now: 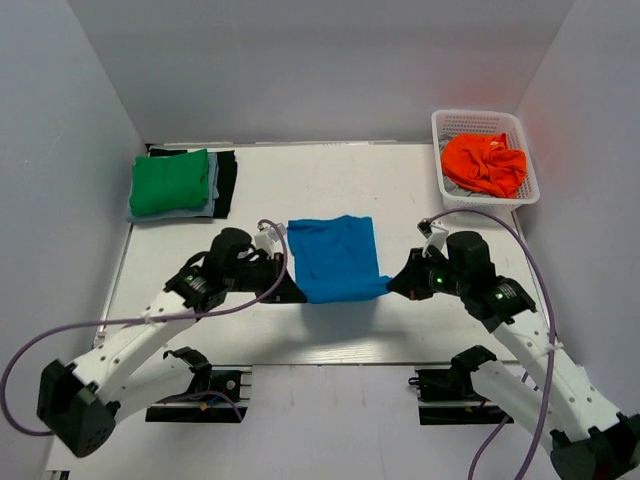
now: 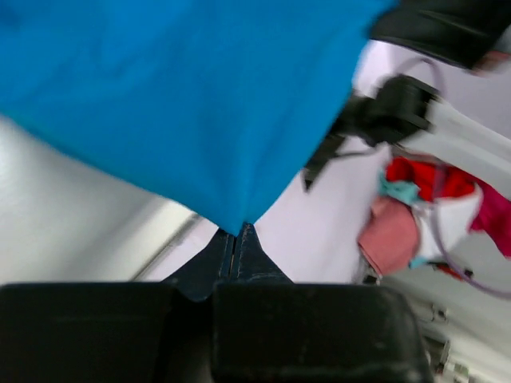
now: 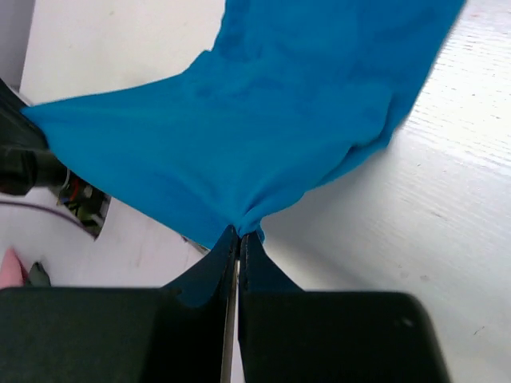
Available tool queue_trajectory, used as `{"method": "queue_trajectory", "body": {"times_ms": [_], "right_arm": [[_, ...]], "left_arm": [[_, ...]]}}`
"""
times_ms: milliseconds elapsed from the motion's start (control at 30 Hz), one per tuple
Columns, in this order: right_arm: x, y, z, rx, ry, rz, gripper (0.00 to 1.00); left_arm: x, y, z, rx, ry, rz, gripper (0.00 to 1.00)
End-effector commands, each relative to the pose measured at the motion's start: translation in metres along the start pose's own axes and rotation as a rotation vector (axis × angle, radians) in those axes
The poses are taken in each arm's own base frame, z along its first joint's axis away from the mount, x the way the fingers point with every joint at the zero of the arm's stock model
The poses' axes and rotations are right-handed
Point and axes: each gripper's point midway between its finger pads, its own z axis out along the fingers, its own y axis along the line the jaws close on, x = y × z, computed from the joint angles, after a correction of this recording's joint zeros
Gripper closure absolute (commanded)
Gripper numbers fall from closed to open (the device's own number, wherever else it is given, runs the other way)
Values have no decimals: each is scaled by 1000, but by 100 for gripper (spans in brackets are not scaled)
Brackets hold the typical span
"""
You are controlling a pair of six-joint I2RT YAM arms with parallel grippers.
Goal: Fold and stack the t-shirts
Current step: Fold the long partially folded tshirt into a neat square
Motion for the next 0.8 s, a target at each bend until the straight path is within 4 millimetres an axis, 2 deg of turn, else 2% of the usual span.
{"method": "queue_trajectory", "body": {"times_ms": [0,200,367,433,667,700,767], "right_arm": [[13,14,-20,-67,38,-74,100],[-14,30,-32,-115,-91,-150,100],[-42,29,-23,-92,-172,-156,100],[-46,22,-16,-60,-167,-141,100],[-79,6,3,36,-224,-114,100],[-85,7,4,38,-242,-114,100],[-96,2,8,67,-281,-98,100]], "left_arm": [[16,-30,-24,120,17,28,100],[17,-27,-29,96,-11,20,100],[3,-21,-24,45,-56,20,100],[-6,-14,-18,4,-77,12,100],[-49,-3,-18,-104,-208,17,100],[-53,5,-16,-150,-222,6,100],[-65,2,-17,-164,-249,11,100]]}}
